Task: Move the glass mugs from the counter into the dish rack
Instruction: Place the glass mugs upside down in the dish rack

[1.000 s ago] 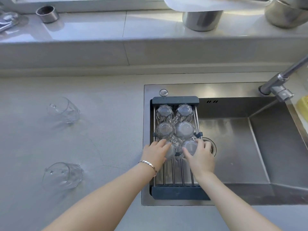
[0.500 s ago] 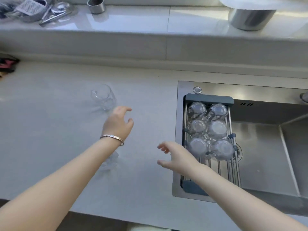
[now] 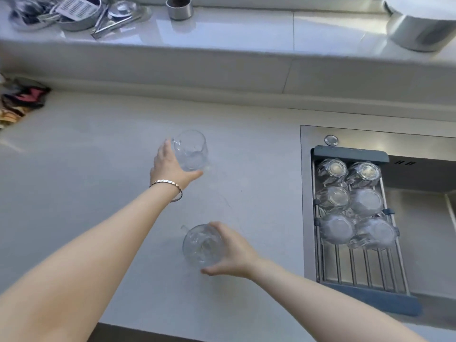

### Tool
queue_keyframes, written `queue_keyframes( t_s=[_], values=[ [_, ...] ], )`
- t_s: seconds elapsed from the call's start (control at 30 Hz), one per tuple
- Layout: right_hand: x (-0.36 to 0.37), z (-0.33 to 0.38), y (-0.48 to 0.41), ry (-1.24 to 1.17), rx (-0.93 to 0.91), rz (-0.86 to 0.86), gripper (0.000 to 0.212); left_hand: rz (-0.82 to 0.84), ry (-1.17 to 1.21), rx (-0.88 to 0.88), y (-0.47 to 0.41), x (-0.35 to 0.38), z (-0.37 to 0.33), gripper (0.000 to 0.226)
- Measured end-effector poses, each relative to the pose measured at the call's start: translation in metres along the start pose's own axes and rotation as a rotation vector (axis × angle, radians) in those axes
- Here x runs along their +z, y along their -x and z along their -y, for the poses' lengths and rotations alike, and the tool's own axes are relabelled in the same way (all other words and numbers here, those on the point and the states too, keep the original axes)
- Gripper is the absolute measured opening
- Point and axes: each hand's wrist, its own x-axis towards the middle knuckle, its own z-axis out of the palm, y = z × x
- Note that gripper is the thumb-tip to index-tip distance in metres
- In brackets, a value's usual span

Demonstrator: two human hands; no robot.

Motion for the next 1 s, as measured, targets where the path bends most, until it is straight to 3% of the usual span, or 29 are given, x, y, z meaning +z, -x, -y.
queue_keyframes(
  t_s=[0.13,0.33,0.5,0.7,0.87,1.0],
  values=[
    [-0.031,-0.012,0.03,-0.125,0.102,-0.141,0.086,0.04,-0.111,0.054,-0.023,0.011,-0.016,0.11],
    [-0.096,-0.039,0.102,-0.268,0.286,-0.372,0.068,-0.166,-0.044,-0.024,-0.02,0.023,-0.02,0.079],
    [-0.143,-0.065,0.169,-0.214,0.42,-0.521,0.056,-0.03,-0.002,0.106,0.045,0.036,-0.036,0.079],
    [-0.178,-0.097,0.201,0.093,0.579,-0.455,0.059,0.088,0.133,0.317,0.142,0.066,-0.063,0.087],
    [-0.165,-0.113,0.169,0.536,0.644,-0.205,0.073,0.099,0.156,0.36,0.198,0.09,-0.077,0.09],
    [-0.138,-0.128,0.141,0.613,0.694,-0.22,0.068,0.094,0.126,0.367,0.221,0.097,-0.083,0.091]
  ],
)
